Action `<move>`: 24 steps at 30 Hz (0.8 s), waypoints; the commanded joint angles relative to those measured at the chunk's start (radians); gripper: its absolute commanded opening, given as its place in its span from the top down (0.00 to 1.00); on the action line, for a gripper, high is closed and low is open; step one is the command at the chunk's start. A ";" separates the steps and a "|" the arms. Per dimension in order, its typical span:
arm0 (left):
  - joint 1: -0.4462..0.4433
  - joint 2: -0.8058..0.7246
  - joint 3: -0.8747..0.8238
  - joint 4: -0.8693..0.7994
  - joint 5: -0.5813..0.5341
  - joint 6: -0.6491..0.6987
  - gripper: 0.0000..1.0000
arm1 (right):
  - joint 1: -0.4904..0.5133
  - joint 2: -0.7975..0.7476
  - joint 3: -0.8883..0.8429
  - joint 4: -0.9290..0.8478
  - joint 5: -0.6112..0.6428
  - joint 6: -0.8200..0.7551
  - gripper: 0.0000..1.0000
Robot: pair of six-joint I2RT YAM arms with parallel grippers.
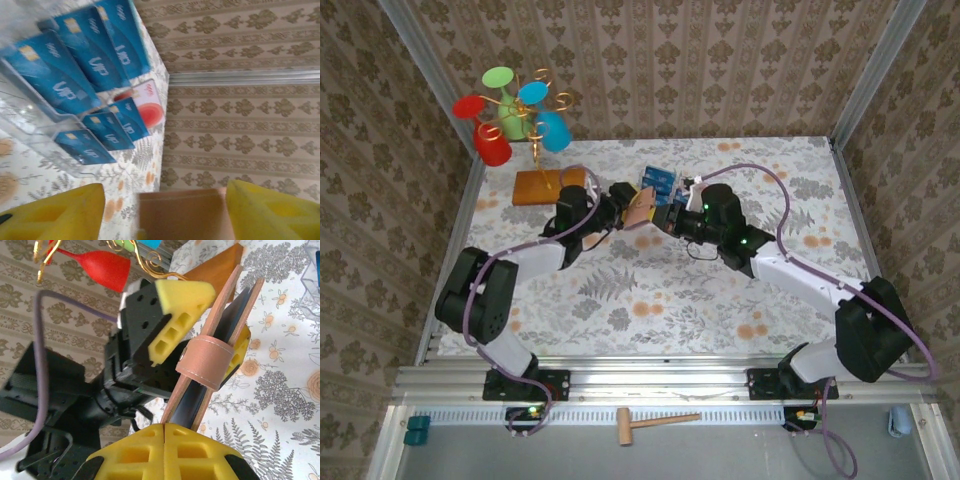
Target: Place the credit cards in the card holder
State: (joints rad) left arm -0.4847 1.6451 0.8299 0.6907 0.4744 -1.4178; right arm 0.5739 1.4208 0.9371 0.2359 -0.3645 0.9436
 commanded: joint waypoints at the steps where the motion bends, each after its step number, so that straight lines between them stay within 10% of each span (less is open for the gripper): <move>1: -0.015 0.007 0.038 0.087 0.012 -0.044 0.41 | 0.002 0.023 0.021 0.046 -0.022 0.020 1.00; 8: -0.018 0.006 0.023 0.105 -0.002 -0.046 0.67 | 0.003 0.029 -0.005 0.056 -0.014 0.018 1.00; 24: 0.012 -0.065 -0.008 0.048 -0.052 0.015 0.60 | -0.003 -0.006 -0.046 0.040 -0.002 0.011 1.00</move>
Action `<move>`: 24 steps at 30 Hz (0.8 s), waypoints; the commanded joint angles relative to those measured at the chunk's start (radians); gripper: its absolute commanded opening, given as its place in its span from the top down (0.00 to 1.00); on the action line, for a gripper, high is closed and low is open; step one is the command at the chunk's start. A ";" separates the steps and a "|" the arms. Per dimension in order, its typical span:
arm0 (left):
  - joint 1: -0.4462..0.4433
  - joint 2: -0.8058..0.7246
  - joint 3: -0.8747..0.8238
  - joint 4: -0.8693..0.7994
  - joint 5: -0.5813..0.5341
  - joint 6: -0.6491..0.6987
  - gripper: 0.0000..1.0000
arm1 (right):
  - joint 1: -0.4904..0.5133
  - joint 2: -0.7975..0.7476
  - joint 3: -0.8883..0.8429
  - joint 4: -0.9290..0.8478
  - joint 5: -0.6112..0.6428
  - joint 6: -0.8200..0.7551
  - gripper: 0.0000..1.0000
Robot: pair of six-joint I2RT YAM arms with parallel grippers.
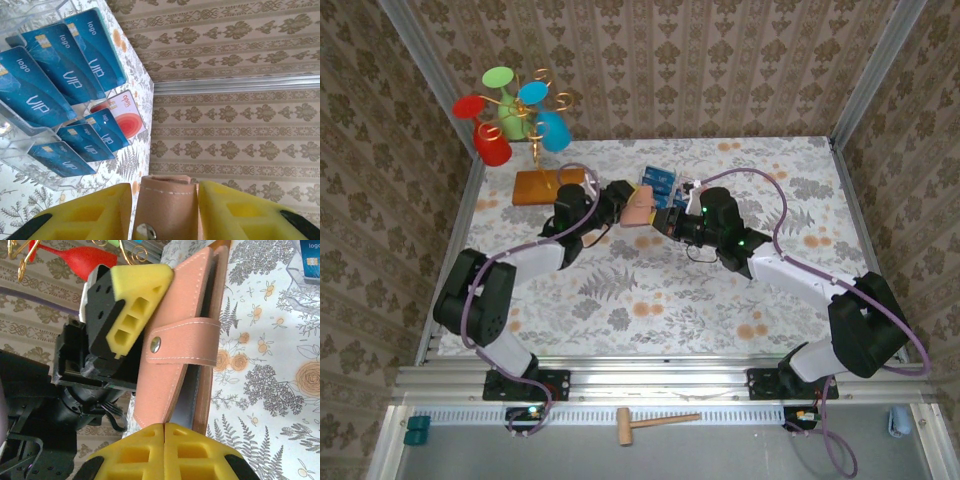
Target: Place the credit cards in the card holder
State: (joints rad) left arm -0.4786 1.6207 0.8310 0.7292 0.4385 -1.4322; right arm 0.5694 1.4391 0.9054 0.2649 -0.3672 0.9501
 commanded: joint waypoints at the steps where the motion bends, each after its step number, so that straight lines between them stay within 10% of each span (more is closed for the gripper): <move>1: 0.008 -0.044 -0.012 0.010 -0.019 0.031 0.62 | 0.001 -0.026 -0.014 0.010 0.001 0.002 1.00; 13: 0.015 -0.067 -0.021 0.009 -0.020 0.078 1.00 | 0.001 -0.025 -0.009 -0.023 0.002 -0.006 0.98; 18: 0.015 -0.131 -0.004 -0.140 -0.019 0.300 1.00 | 0.001 -0.099 0.030 -0.243 0.100 -0.122 0.51; 24: -0.040 -0.222 0.070 -0.450 -0.121 0.709 1.00 | 0.007 -0.105 0.116 -0.453 0.180 -0.243 0.42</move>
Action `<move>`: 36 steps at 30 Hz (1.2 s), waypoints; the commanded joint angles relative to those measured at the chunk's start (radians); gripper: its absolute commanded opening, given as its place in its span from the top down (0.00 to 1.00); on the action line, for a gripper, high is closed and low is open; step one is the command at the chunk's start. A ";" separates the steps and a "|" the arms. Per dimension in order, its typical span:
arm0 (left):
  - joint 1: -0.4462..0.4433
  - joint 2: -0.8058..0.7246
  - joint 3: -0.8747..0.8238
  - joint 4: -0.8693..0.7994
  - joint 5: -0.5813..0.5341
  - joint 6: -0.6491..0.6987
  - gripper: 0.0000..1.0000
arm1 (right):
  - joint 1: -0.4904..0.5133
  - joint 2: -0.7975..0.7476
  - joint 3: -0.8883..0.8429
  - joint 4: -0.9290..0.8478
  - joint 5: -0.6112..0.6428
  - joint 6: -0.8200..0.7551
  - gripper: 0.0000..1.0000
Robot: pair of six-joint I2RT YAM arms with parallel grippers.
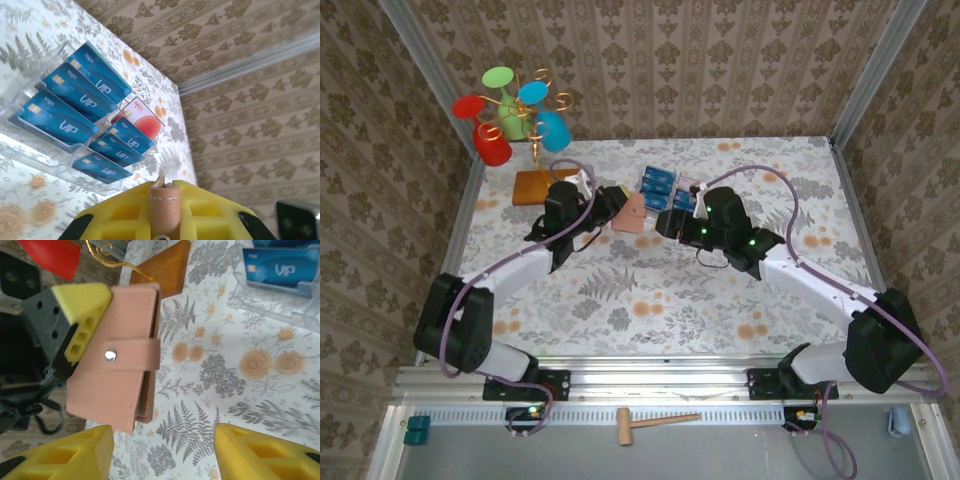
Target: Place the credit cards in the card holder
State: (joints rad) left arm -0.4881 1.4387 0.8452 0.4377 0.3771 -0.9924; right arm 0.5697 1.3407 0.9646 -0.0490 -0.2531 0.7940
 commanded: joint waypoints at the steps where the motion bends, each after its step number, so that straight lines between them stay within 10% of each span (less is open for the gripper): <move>1: -0.040 -0.044 0.057 -0.166 -0.064 0.289 1.00 | 0.013 0.004 0.073 -0.149 0.070 -0.095 0.41; 36: -0.101 -0.003 0.000 -0.023 -0.047 0.032 1.00 | 0.127 0.206 0.244 -0.112 0.223 -0.155 0.44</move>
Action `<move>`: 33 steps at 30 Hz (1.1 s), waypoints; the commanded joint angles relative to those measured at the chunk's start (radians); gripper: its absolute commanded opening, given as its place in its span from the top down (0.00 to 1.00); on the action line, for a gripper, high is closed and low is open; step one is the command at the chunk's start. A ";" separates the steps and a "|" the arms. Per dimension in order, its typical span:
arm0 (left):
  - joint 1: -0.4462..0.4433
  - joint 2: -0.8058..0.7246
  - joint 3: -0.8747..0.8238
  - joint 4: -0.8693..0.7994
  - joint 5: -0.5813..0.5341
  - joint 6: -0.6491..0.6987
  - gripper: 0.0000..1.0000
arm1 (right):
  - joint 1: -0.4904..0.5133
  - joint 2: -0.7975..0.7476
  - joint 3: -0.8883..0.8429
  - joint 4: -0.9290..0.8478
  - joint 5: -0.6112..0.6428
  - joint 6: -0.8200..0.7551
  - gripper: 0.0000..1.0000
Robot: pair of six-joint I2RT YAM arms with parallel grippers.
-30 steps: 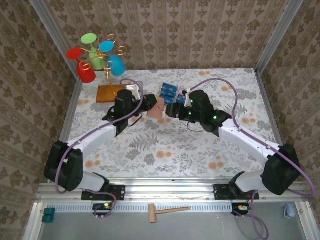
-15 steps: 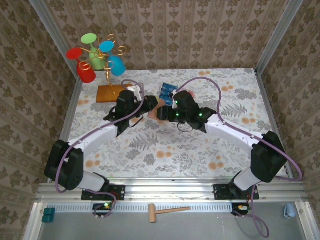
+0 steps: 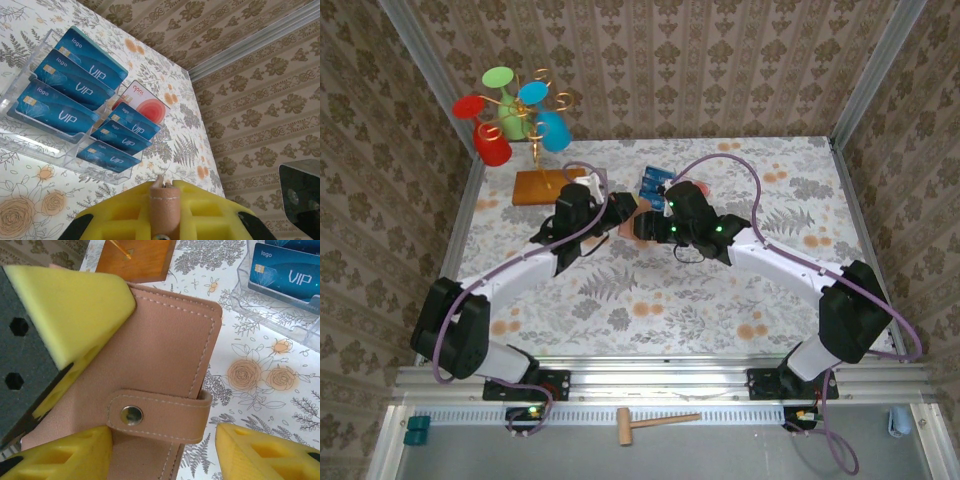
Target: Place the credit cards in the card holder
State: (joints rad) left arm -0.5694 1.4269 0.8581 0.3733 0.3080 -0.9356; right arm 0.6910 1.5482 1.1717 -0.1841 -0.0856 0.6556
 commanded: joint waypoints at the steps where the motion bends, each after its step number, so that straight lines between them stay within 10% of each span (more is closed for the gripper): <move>1: -0.020 0.010 -0.016 0.044 0.022 -0.026 1.00 | 0.005 -0.003 0.038 0.022 0.059 -0.017 0.44; 18: -0.037 0.011 -0.018 0.046 0.018 -0.022 1.00 | 0.004 0.042 0.061 0.006 0.096 -0.035 0.85; 33: -0.037 -0.002 -0.026 0.029 -0.010 -0.013 1.00 | -0.055 -0.112 -0.098 0.015 0.139 -0.001 0.64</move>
State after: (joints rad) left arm -0.6010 1.4281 0.8379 0.3893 0.2878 -0.9432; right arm 0.6373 1.4834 1.0874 -0.1818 0.0181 0.6388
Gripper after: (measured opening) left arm 0.129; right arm 0.356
